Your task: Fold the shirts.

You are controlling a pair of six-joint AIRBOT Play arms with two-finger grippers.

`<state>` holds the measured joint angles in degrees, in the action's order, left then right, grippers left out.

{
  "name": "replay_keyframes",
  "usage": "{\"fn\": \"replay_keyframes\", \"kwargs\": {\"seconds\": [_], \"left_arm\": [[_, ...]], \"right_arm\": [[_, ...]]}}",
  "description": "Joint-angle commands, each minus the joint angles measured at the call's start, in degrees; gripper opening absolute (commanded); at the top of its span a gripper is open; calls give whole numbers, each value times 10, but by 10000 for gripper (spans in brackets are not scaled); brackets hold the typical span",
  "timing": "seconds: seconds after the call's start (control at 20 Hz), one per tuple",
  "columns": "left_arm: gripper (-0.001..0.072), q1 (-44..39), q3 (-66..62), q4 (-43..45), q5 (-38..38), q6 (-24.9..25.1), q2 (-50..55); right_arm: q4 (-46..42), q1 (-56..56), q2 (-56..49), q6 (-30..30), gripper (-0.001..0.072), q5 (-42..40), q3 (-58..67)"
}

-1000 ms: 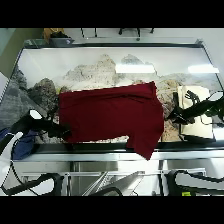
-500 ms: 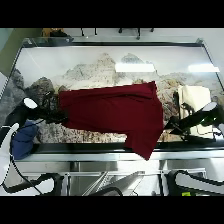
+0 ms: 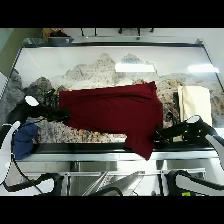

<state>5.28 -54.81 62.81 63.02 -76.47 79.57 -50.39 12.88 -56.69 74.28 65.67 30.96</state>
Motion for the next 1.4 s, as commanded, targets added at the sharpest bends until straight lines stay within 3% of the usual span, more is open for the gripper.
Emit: {"fn": "replay_keyframes", "kwargs": {"seconds": [0.0, 0.05, 0.1, 0.25, 0.4, 0.5, 0.7, 0.8, 1.0, 1.35], "left_arm": [[17, 7, -1, 8, 15, 0, 1], [16, 16, -1, 8, 20, -1, 1], [17, 24, -1, 13, 28, -1, 1], [16, 45, -1, 97, 66, -31, 1], [16, 57, -1, 123, 83, -44, 1], [16, 52, -1, 123, 89, -43, 1], [16, 31, -27, 127, 101, -41, 1], [16, 26, -70, 127, 97, -47, 1], [16, 14, -161, 122, 53, -58, 17], [16, -7, -332, 148, 44, -61, 192]], "right_arm": [[0, -19, 18, -10, 122, -13, 7], [-16, -12, 31, -10, 50, 3, 21], [-38, 0, 47, -5, 22, 19, 37], [-103, 54, 86, 21, 22, 56, 77], [-101, 85, 94, 10, 22, 90, 82], [-52, 84, 96, -19, 22, 93, 82], [132, 76, 88, -120, 22, 52, 120], [166, 48, 60, -157, 23, 5, 186], [166, -21, -62, -176, 22, -68, 346], [166, -56, -253, -207, 22, -129, 460]]}}
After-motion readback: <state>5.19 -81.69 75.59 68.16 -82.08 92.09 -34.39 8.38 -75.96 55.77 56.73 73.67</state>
